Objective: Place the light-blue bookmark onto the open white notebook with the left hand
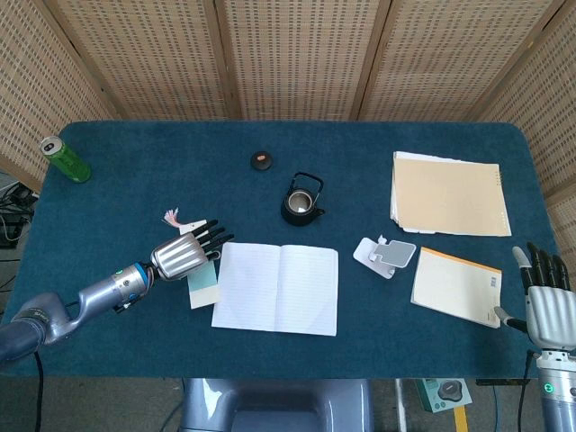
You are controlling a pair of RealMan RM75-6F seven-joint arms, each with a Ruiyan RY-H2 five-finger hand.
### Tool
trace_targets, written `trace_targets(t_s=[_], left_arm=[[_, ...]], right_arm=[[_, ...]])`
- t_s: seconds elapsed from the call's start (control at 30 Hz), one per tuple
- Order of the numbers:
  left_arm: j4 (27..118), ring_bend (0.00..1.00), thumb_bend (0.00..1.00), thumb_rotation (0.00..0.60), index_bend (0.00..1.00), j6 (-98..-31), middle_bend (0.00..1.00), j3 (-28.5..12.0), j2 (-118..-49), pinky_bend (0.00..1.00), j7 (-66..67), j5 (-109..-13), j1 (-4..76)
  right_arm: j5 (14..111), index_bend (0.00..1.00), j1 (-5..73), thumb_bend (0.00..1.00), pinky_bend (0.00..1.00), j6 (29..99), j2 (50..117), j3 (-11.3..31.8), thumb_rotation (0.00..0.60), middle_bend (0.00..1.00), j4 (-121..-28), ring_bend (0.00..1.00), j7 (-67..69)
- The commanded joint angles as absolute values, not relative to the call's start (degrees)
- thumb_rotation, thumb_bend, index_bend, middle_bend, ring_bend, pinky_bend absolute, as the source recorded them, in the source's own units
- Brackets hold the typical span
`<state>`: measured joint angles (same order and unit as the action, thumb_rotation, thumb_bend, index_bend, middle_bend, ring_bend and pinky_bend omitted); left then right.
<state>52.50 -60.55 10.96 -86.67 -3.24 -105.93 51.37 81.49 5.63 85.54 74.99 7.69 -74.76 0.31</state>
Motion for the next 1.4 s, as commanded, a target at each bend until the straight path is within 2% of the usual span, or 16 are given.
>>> trace_targets(t_s=[0.03, 0.47, 1.4], left_arm=[[53.58, 0.0, 0.38, 0.6, 0.62, -60.84, 0.0, 10.22, -86.51, 0.0, -1.45, -106.78, 52.61], [55.26, 0.0, 0.38, 0.6, 0.61, -58.46, 0.0, 8.58, -89.86, 0.0, 2.6, -109.41, 57.86], [48.6, 0.0, 0.38, 0.6, 0.58, -60.68, 0.0, 11.33, -96.84, 0.0, 2.64, -113.66, 61.51]], right_arm=[[81.49, 0.05, 5.58, 0.1, 0.0, 85.63, 74.9, 7.75, 0.6, 0.0, -74.8, 0.0, 0.5], [81.04, 0.05, 5.46, 0.1, 0.0, 85.47, 74.7, 7.96, 0.6, 0.0, -74.72, 0.0, 1.35], [80.33, 0.05, 5.37, 0.1, 0.0, 85.1, 74.53, 8.33, 0.6, 0.0, -74.2, 0.0, 2.35]])
